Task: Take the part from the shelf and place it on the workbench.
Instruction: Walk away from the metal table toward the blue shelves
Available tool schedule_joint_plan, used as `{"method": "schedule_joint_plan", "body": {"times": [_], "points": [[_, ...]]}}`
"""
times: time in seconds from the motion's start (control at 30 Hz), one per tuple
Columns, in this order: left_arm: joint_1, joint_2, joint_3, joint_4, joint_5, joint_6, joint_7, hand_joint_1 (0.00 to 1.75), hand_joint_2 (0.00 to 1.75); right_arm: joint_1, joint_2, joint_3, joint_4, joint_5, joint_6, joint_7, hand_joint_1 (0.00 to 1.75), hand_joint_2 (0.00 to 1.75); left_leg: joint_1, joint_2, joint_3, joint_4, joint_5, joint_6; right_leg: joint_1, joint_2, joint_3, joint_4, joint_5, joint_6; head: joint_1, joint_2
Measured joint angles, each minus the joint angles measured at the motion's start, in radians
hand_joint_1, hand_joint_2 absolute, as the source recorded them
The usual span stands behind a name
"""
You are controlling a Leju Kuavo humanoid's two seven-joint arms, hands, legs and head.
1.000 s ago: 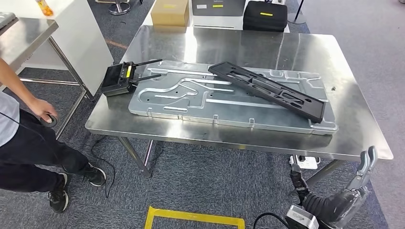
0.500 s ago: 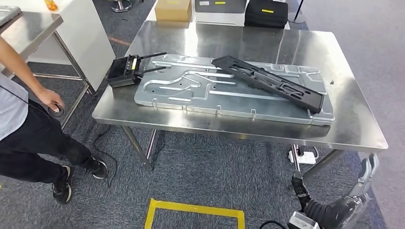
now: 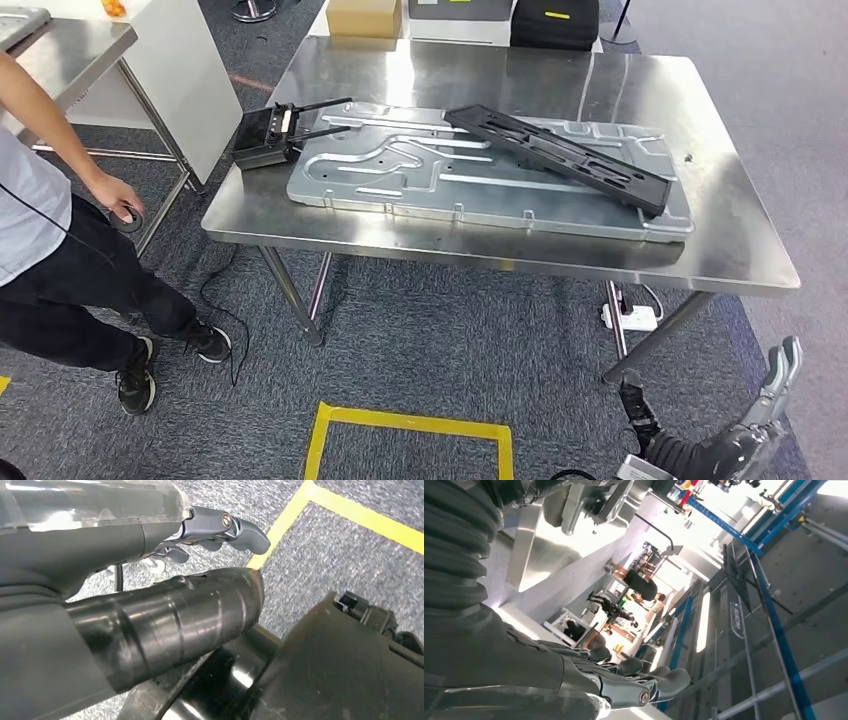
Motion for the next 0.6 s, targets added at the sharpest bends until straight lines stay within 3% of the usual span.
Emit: {"method": "schedule_joint_plan", "body": {"times": [0.07,0.17,0.2,0.23,0.27,0.37,0.4,0.5,0.53,0.6], "points": [[-0.001,0.003,0.001,0.0,0.001,-0.004,0.001,0.0,0.0,-0.008,0.001,0.0,0.003,0.008,0.0,0.002,0.0,1.75,0.001,-0.002,-0.02,0.044,-0.043,-0.012,-0.007,-0.003,-0.011,-0.007,0.016,-0.014,-0.001,0.0],[-0.001,0.006,0.003,0.0,0.002,-0.008,0.006,0.0,0.0,-0.021,0.002,0.0,0.014,0.025,0.0,0.005,0.0,1.75,0.009,-0.003,-0.083,0.223,-0.163,-0.027,-0.008,-0.005,-0.04,-0.006,0.038,-0.021,-0.001,0.0],[-0.001,0.006,0.003,0.0,0.002,-0.008,0.009,0.0,0.0,-0.022,0.003,0.0,0.017,0.03,0.0,0.006,0.0,1.75,0.011,-0.003,-0.092,0.265,-0.18,-0.03,-0.008,-0.006,-0.051,-0.004,0.044,-0.02,-0.001,0.0],[-0.001,0.006,0.003,0.0,0.002,-0.007,0.015,0.0,0.0,-0.023,0.003,0.0,0.021,0.035,0.0,0.007,0.0,1.75,0.013,-0.003,-0.083,0.273,-0.176,-0.033,-0.008,-0.008,-0.06,-0.002,0.05,-0.018,-0.001,0.0],[-0.001,0.006,0.004,0.0,0.002,-0.007,0.021,0.0,0.0,-0.023,0.003,0.0,0.024,0.038,0.0,0.008,0.0,1.75,0.015,-0.003,-0.053,0.239,-0.154,-0.034,-0.009,-0.008,-0.069,0.001,0.055,-0.015,-0.001,0.0],[-0.002,0.007,0.007,0.0,0.003,-0.007,0.04,0.0,0.0,-0.02,0.003,0.0,0.031,0.033,0.0,0.006,0.0,1.75,0.016,-0.005,0.084,0.033,-0.091,-0.027,-0.009,-0.009,-0.086,0.01,0.067,-0.003,-0.001,0.0],[-0.003,0.007,0.008,0.0,0.003,-0.008,0.045,0.0,0.0,-0.018,0.003,0.0,0.032,0.028,0.0,0.004,0.0,1.75,0.014,-0.006,0.105,-0.005,-0.086,-0.022,-0.008,-0.009,-0.089,0.013,0.071,0.003,-0.001,0.0],[-0.004,0.007,0.01,0.0,0.003,-0.009,0.052,0.0,0.0,-0.014,0.003,0.0,0.035,0.016,0.0,0.002,0.0,1.75,0.01,-0.006,0.099,-0.022,-0.078,-0.001,-0.006,-0.008,-0.095,0.015,0.084,0.022,0.0,0.0],[-0.004,0.007,0.01,0.0,0.003,-0.01,0.054,0.0,0.0,-0.012,0.003,-0.001,0.036,0.014,0.0,0.002,0.0,1.75,0.011,-0.005,0.095,-0.024,-0.073,0.008,-0.007,-0.007,-0.1,0.022,0.076,0.028,0.0,0.0],[-0.004,0.007,0.011,0.0,0.003,-0.011,0.057,0.0,0.0,-0.01,0.003,-0.004,0.039,0.012,0.0,0.002,0.0,1.75,0.012,0.0,0.079,-0.028,-0.057,0.025,-0.009,-0.004,-0.128,0.087,0.012,0.034,0.0,0.0]]}}
